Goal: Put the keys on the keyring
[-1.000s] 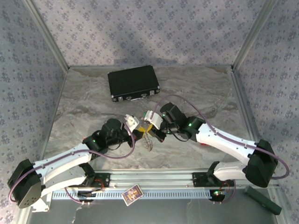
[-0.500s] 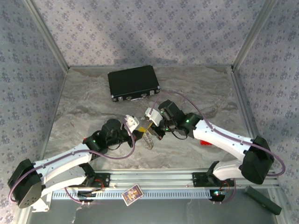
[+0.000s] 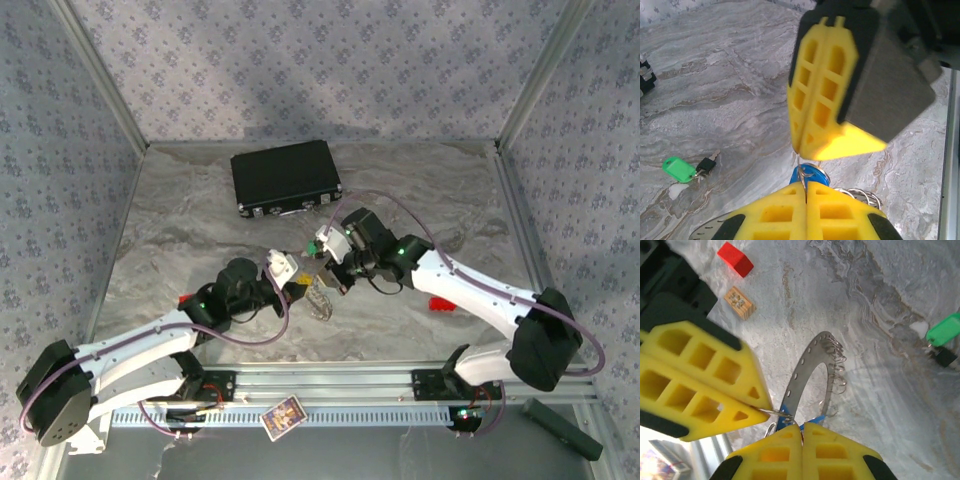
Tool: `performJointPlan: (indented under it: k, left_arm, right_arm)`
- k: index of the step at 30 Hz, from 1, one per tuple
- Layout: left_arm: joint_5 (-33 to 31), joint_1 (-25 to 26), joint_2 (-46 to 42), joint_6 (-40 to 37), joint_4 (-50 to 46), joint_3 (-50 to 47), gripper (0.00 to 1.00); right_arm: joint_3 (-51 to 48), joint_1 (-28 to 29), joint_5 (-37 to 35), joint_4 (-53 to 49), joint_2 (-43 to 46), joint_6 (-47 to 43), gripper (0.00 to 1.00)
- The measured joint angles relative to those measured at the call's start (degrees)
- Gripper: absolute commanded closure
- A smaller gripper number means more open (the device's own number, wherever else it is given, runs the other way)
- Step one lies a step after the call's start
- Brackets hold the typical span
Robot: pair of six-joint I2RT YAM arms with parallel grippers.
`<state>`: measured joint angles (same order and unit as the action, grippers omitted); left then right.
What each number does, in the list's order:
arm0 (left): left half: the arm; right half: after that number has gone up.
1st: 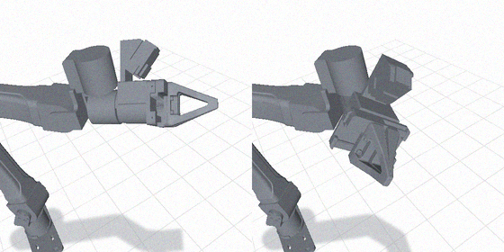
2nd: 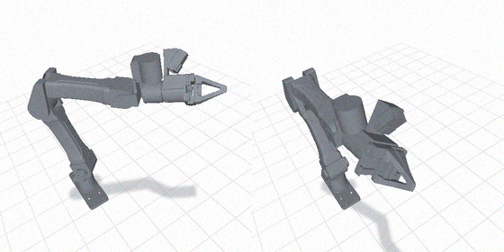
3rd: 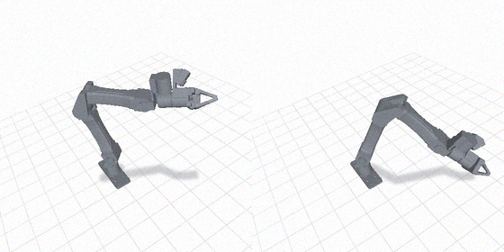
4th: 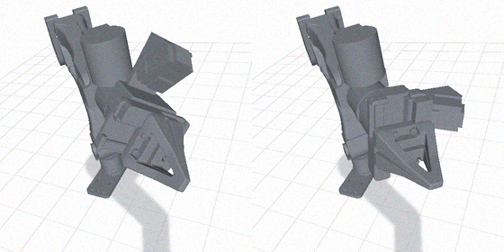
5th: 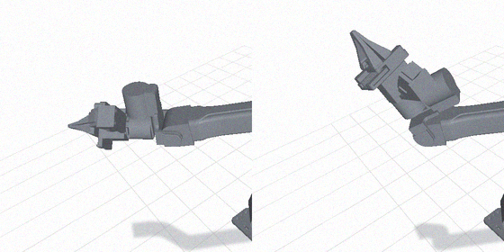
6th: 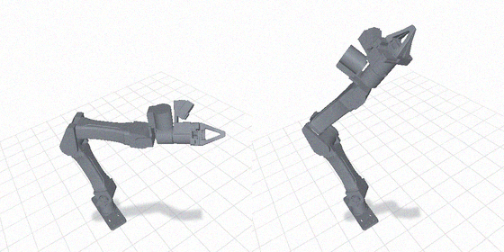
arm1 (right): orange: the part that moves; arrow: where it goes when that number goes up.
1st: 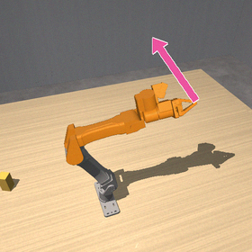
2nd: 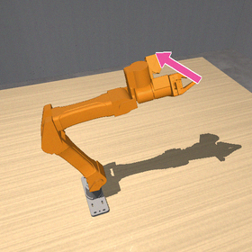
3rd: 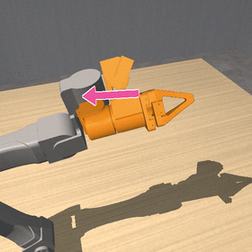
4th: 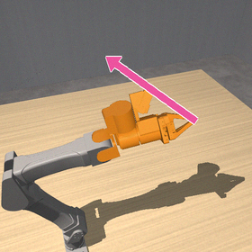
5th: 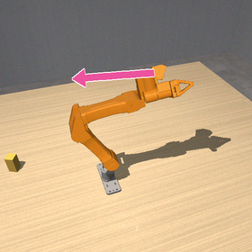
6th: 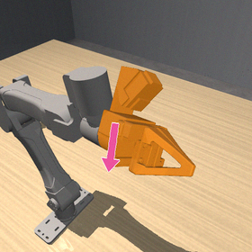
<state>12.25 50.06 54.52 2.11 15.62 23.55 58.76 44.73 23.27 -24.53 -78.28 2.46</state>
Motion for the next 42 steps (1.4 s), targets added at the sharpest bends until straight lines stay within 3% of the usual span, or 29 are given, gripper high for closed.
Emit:
performJointPlan:
  k: [3,21,22,25,28,33,36,42]
  left_arm:
    - [-0.3,0.3,0.0,-1.1,2.9,-2.0,1.0]
    - [0.5,1.5,-0.1,-3.1,7.7,-4.4,1.0]
    - [0.5,1.5,-0.1,-3.1,7.9,-4.5,1.0]
    - [0.3,1.5,-0.2,-3.0,8.2,-4.7,1.0]
    - [0.1,1.5,-1.0,-2.5,8.4,-5.2,1.0]
    - [-0.1,1.5,-1.7,-1.0,10.9,-7.0,1.0]
    - [-0.1,1.5,-1.6,-0.5,12.1,-7.6,1.0]
    - [0.3,1.5,-0.7,-0.5,14.9,-8.2,1.0]
  right_arm:
    - [-1.1,-2.6,4.9,1.8,-2.4,3.2,1.0]
    - [-3.5,-4.5,10.7,5.7,-4.2,8.5,1.0]
    - [-3.6,-4.6,10.7,5.7,-4.2,8.5,0.96]
    - [-3.8,-5.0,10.4,5.5,-3.8,8.4,0.67]
    - [-5.3,-5.9,7.8,5.3,-0.9,7.8,0.63]
    - [-11.5,-6.0,0.2,7.6,11.1,3.1,0.62]
    - [-16.3,-4.1,0.3,11.8,17.7,-2.6,0.61]
    - [-18.6,1.6,4.5,13.8,16.8,-13.6,0.65]
